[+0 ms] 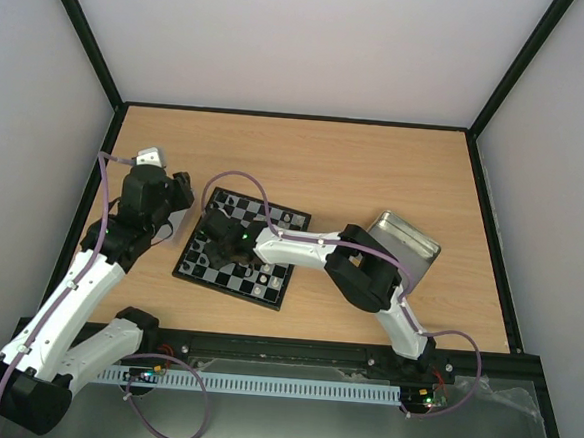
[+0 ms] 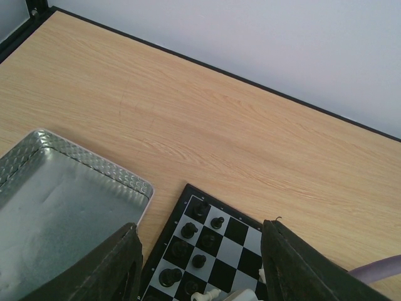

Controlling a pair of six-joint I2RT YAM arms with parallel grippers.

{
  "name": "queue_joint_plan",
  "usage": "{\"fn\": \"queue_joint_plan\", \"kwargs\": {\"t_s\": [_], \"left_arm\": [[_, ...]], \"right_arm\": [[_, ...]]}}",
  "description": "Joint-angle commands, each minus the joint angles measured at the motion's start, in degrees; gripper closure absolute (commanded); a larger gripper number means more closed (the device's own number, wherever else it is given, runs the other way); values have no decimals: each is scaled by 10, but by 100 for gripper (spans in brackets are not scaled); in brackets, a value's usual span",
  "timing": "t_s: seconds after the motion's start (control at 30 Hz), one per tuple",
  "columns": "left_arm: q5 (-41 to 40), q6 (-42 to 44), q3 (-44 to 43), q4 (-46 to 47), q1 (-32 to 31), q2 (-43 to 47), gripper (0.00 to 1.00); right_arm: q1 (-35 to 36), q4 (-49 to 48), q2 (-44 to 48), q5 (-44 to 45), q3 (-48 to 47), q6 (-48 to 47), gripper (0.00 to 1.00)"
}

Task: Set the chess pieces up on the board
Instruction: Pick up the chess piece from the chessboard, then place the chess piece on the chessboard.

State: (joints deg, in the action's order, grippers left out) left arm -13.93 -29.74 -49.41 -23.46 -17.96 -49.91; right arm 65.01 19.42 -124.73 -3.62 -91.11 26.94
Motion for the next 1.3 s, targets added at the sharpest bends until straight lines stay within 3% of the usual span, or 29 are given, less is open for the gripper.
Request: {"fn": "queue_joint_plan", "kwargs": {"t_s": [0.0, 0.63, 0.77, 0.93, 1.1, 1.27], "left_arm": [[-2, 8, 8, 11, 4, 4, 46], [33, 1, 8, 6, 5, 3, 43], [121, -7, 19, 7, 5, 0, 34], [288, -20, 50, 30, 5, -16, 25], [459, -24, 68, 61, 5, -59, 24], [560, -39, 74, 87, 6, -92, 26]], "right_arm": [[6, 3, 9, 9, 2, -20, 91], [6, -62, 136, 1, 110, -23, 91], [6, -121, 207, 25, 182, -18, 92], [6, -209, 299, 49, 293, -24, 92], [6, -271, 378, 68, 359, -41, 93], [6, -296, 420, 69, 383, -63, 93]]}}
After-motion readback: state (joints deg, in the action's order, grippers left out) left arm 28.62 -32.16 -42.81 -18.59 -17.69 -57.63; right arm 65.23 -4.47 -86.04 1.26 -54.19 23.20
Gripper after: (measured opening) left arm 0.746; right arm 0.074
